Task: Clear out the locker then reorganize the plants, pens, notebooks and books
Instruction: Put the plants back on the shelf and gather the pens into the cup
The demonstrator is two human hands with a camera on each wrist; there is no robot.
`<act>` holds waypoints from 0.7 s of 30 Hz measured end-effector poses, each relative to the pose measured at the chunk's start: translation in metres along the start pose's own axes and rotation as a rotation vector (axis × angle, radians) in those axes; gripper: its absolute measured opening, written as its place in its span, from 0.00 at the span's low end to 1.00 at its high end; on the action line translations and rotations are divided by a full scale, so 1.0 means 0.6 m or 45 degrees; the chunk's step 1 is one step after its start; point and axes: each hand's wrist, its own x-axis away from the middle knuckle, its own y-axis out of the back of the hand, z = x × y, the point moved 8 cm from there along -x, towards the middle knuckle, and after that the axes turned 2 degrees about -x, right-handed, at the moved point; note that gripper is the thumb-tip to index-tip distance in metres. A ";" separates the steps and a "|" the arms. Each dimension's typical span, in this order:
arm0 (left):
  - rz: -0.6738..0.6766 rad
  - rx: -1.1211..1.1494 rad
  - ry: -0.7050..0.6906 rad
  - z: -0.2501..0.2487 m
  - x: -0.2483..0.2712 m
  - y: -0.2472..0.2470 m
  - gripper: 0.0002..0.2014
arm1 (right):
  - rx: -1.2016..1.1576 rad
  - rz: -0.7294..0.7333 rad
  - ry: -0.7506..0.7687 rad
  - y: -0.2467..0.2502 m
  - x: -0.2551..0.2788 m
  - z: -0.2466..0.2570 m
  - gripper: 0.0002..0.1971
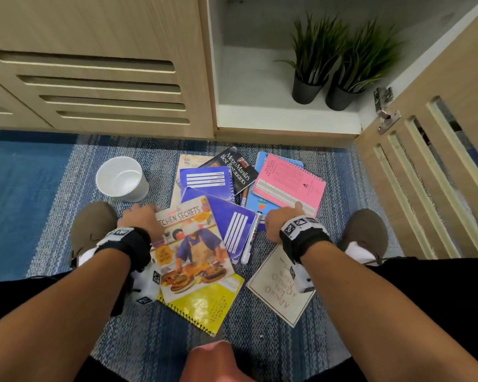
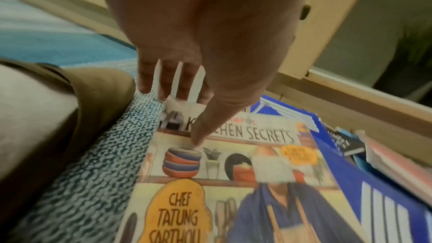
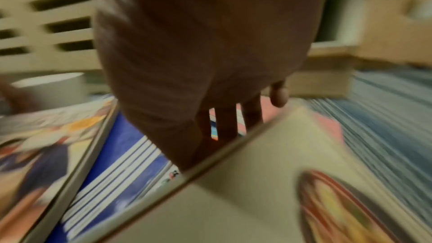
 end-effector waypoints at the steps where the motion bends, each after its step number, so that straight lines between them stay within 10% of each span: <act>1: -0.093 -0.059 -0.013 -0.003 0.004 0.007 0.25 | 0.075 -0.015 0.053 -0.002 0.002 0.016 0.10; 10: -0.188 -0.076 -0.741 -0.255 0.078 -0.013 0.41 | -0.539 0.239 -0.144 -0.093 -0.007 0.072 0.13; 17: 0.081 -0.441 -0.743 -0.291 0.065 -0.078 0.47 | -0.779 -0.033 -0.308 -0.094 -0.008 0.062 0.12; 21: -0.096 -0.445 -0.750 -0.291 0.058 -0.053 0.35 | -0.974 -0.582 -0.436 -0.036 0.008 0.019 0.13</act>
